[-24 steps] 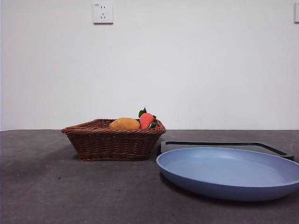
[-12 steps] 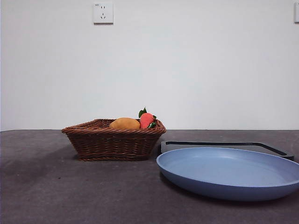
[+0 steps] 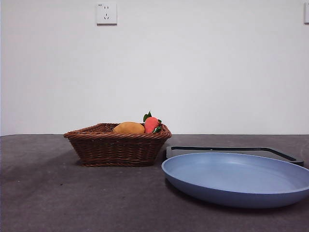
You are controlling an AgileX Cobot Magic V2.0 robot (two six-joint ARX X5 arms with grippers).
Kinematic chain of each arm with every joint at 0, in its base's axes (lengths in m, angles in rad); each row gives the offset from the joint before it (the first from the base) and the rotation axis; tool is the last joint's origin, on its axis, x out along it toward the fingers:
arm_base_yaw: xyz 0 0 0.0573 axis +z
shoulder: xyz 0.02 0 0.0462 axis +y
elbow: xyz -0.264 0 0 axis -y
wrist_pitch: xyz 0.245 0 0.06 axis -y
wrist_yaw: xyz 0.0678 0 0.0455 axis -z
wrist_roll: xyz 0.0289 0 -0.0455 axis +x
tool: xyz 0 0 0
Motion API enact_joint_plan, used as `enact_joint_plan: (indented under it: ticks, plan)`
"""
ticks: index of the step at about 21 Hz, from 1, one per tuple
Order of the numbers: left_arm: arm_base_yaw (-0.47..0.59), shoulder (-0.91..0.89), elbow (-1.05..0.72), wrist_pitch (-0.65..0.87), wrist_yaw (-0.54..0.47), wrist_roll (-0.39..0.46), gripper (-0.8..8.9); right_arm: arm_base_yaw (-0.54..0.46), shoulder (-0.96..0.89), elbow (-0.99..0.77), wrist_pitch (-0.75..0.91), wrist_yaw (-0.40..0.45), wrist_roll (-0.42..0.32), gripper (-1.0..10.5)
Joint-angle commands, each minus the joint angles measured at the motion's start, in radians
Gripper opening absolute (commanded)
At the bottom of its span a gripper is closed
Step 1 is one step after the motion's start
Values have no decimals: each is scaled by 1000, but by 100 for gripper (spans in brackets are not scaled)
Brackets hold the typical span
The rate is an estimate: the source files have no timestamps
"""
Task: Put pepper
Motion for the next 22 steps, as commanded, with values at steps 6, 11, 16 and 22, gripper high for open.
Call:
enact_joint_plan:
  ticks: [6, 11, 16, 22]
  plan:
    - [0, 3, 16, 5, 4, 15, 391, 4, 355, 16, 98, 5, 8, 324]
    - [0, 3, 16, 6, 3, 15, 391, 5, 576, 16, 183, 7, 8, 324]
    - [0, 3, 16, 6, 3, 15, 391, 7, 690, 16, 228, 58, -11, 323]
    - [0, 3, 16, 6, 2, 15, 391, 8, 769, 16, 269, 56, -10, 293]
